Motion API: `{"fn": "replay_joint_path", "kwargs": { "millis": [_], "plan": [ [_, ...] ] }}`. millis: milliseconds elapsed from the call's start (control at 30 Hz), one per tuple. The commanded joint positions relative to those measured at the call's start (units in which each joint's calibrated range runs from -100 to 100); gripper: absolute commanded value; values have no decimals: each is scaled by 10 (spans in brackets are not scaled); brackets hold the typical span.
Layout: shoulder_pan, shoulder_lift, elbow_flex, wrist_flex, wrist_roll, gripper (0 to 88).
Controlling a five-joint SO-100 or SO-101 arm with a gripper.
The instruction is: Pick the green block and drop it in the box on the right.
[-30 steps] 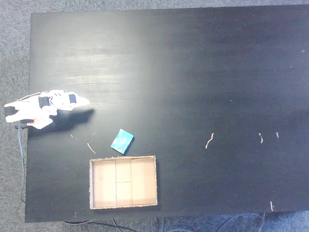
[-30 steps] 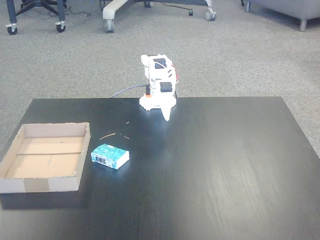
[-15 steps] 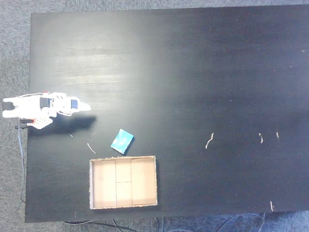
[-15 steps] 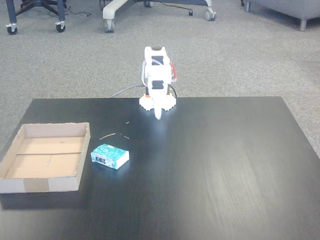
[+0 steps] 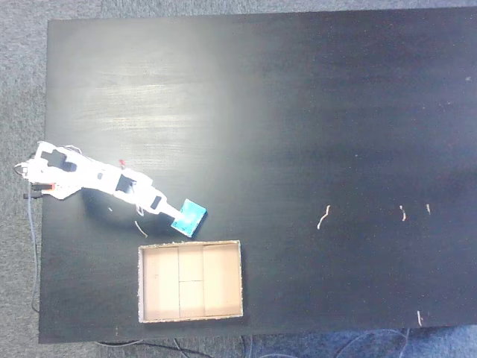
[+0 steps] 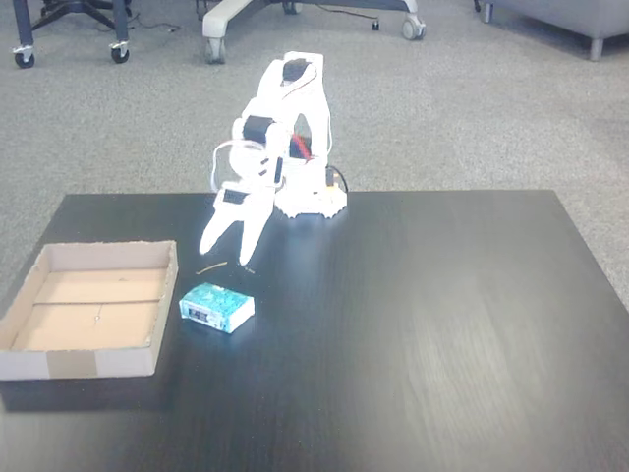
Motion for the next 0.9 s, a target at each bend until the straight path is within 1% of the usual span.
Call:
{"fn": "replay_joint_path", "kwargs": {
  "millis": [0,67,100,167,300,433,633,733,767,833,867],
  "plan": [
    [7,48,-69,11,-2,506],
    [-1,76,-88,41,7,521],
    [-4,94,-107,66,11,547],
    [-2,133,-158,105,10,567],
    [9,211,-255,154,-3,571],
    [11,276,-341,182,15,569],
    [25,381,-496,249,14,556],
    [19,417,-536,268,25,499],
    [17,430,-555,281,28,467],
    [12,460,-592,307,32,335],
    [10,472,-606,318,33,289]
  ]
}}
